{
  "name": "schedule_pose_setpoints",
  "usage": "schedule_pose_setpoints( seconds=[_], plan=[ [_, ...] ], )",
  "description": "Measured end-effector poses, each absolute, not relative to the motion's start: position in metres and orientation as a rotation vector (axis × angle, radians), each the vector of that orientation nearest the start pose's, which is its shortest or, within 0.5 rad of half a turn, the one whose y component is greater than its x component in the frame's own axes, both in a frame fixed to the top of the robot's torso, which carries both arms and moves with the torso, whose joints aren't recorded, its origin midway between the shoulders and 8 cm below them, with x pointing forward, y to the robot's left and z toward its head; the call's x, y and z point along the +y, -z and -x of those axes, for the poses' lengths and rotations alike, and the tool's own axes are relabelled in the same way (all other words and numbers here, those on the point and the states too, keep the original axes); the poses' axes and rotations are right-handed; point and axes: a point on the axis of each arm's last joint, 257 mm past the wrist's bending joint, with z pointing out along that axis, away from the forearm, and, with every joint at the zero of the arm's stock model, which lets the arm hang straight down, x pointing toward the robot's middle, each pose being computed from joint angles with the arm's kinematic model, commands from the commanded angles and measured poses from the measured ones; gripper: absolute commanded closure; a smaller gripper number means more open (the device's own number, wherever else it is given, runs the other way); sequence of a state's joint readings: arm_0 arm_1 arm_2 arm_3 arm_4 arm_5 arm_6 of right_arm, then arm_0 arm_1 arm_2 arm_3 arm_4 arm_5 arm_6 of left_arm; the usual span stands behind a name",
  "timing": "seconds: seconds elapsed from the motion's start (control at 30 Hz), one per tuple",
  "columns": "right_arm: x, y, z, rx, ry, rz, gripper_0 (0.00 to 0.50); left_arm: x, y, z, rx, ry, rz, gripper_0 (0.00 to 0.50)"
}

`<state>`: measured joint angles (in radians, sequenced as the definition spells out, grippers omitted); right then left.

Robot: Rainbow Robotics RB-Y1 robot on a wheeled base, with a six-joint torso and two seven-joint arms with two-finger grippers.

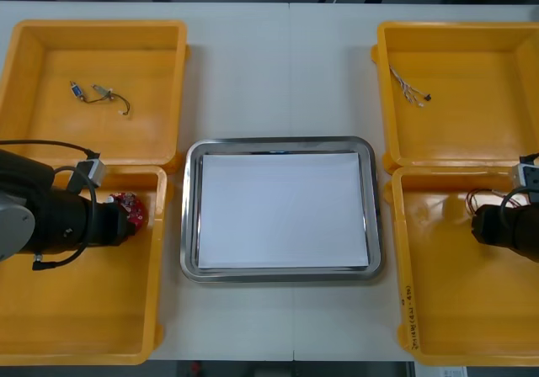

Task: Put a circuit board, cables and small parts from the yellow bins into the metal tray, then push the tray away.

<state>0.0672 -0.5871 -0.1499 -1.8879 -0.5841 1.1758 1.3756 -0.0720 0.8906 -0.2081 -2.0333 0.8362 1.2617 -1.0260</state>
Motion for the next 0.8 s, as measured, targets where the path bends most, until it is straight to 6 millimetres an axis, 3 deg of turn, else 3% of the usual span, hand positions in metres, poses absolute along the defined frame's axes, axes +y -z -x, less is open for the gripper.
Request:
schedule_pose_setpoints(
  seconds=[0.1,0.17,0.2,0.23,0.3,0.33,0.8],
  plan=[
    [-0.3891,0.3014,-0.4281,2.455,-0.056,-0.196,0.5,0.2791,0.2903,-0.397,2.657,0.264,0.035,0.0],
    [-0.3892,0.3016,-0.428,2.456,-0.055,-0.196,0.5,0.2794,0.2912,-0.3961,2.659,0.264,0.036,0.074],
    [-0.3892,0.3016,-0.4281,2.455,-0.055,-0.196,0.5,0.2795,0.2915,-0.3959,2.66,0.264,0.036,0.146],
    [-0.3892,0.3016,-0.4281,2.455,-0.055,-0.196,0.5,0.2796,0.2918,-0.3956,2.66,0.264,0.037,0.184],
    [-0.3892,0.3016,-0.4281,2.455,-0.055,-0.196,0.5,0.2799,0.2925,-0.3949,2.662,0.264,0.038,0.414],
    [-0.3892,0.3016,-0.4281,2.455,-0.055,-0.196,0.5,0.28,0.2929,-0.3945,2.663,0.264,0.039,0.5],
    [-0.3885,0.297,-0.4267,2.461,-0.048,-0.179,0.5,0.28,0.2951,-0.3949,2.659,0.253,0.03,0.5]
  ],
)
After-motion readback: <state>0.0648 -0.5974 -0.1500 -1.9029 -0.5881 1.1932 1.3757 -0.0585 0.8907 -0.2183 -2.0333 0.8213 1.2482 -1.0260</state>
